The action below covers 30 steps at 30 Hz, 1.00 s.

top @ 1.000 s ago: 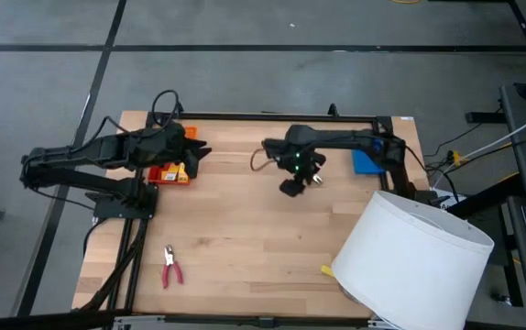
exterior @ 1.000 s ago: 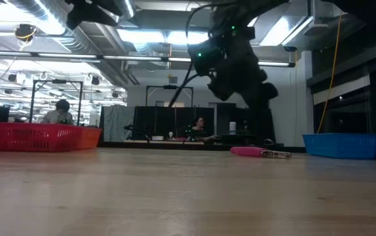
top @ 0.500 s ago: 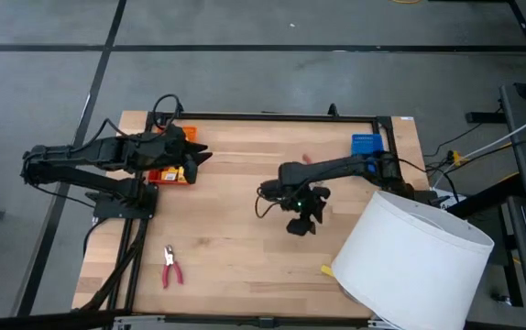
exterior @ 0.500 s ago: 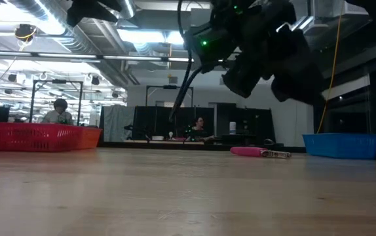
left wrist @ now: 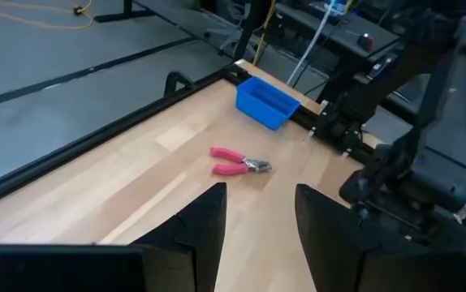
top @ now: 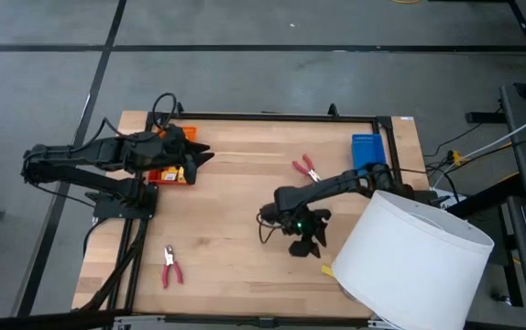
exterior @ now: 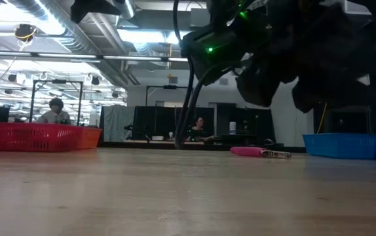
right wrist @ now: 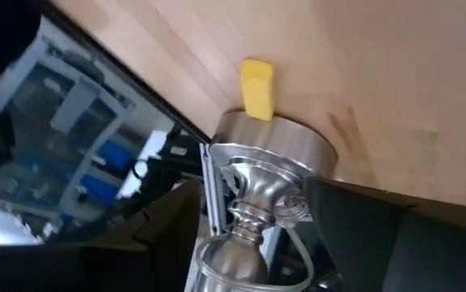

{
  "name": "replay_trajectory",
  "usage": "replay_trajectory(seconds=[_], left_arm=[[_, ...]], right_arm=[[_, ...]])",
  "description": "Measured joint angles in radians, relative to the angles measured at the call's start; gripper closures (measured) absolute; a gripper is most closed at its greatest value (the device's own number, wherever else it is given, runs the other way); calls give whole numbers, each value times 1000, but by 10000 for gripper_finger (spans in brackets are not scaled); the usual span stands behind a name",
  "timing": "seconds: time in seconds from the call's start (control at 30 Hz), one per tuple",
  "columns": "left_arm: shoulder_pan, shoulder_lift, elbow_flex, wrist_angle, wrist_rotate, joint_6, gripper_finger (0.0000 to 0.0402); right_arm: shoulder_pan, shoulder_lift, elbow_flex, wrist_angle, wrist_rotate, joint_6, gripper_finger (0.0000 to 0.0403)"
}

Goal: Pick & Place School Supplies
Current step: Put the yellow eraser into the orange bin

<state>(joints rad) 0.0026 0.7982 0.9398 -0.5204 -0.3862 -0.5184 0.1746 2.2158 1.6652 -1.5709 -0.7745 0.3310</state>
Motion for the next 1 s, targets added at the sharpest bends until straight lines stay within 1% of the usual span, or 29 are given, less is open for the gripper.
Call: replay_trajectory(seconds=[0.1,0.33,0.47,0.6,0.7,0.83,1.0], left_arm=[[-18,0,0,33,-7,9,258],[-64,0,0,68,-9,9,258],[-95,0,0,100,-14,9,258],[-117,0,0,110,-16,8,258],[-129,0,0,110,-16,7,258],[-133,0,0,109,-20,-1,258],[-133,0,0,107,-32,-1,258]], right_arm=[[-4,0,-8,0,-2,-34,174],[-72,-5,-84,0,-34,-118,174],[-69,-5,-153,0,-119,-194,174],[-62,-42,-221,-1,-156,-269,174],[-73,-90,-260,0,-150,-292,174],[-125,-169,-302,-2,-132,-314,174],[-213,-179,-375,0,-98,-353,174]])
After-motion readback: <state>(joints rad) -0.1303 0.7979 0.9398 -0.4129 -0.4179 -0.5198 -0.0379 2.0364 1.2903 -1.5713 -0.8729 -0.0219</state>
